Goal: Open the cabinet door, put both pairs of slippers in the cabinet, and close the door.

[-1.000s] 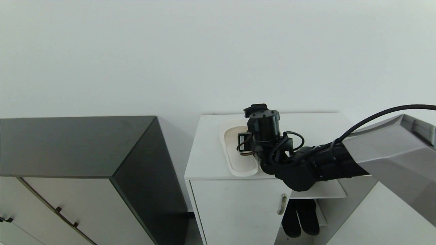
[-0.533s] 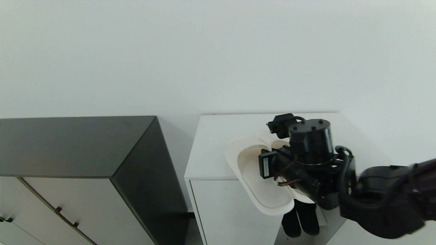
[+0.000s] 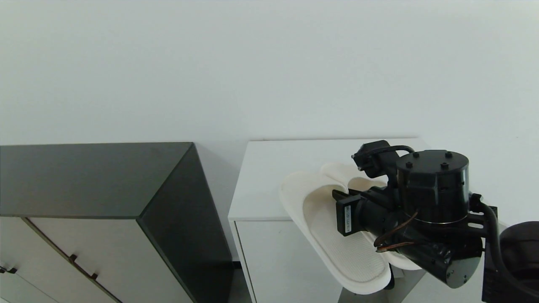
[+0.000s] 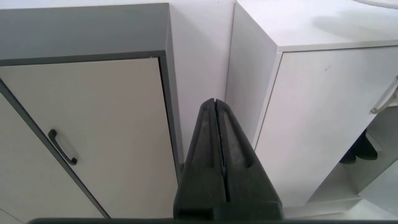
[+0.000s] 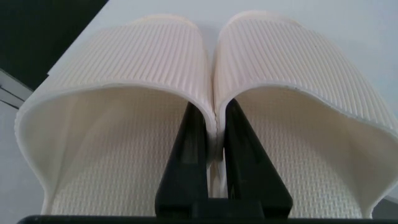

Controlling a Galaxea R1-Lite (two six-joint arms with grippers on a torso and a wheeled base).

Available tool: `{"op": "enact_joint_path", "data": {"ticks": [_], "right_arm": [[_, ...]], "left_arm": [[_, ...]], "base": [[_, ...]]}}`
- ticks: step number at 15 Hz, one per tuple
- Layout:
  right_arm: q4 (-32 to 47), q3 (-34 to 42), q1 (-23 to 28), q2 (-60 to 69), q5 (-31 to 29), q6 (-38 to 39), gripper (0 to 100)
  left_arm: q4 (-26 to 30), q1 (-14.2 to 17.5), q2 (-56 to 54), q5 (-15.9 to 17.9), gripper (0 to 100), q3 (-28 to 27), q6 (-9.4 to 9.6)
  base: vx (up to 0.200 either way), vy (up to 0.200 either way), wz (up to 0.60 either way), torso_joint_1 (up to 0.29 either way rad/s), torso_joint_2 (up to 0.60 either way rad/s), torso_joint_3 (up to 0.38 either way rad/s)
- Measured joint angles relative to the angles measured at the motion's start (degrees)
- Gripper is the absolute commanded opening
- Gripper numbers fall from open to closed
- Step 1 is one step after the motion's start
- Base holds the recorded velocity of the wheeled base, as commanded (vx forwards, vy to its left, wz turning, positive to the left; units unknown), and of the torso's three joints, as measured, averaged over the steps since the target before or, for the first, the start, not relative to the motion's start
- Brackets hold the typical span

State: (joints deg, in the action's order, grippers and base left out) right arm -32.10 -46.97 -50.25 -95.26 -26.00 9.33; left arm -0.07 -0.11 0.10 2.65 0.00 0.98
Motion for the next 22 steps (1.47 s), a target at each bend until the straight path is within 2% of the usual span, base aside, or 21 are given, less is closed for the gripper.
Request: {"op": "enact_joint_path", "data": {"ticks": [7,14,22], "right_arm": [[0.0,1.0,-0.5,-0.1,-0.3,0.0,0],[-0.3,1.8,-0.3,0.0,-0.4,-0.2,0],[-1.3,2.7,-0.4,0.3,-0.4,-0.3,0]], "left_arm": [[0.0,0.0,0.0,0.0,0,0.0,0.06],[0.0,0.0,0.0,0.0,0,0.0,0.09],[-0.1,0.1,0.0,0.0,0,0.0,0.09]], "base": [[-0.2,0.0,0.0,-0.002,0.0,0.004],[0.0,0.0,0.0,0.0,0.0,0.0],[0.0,-0.2,0.0,0.004,0.0,0.001]]}}
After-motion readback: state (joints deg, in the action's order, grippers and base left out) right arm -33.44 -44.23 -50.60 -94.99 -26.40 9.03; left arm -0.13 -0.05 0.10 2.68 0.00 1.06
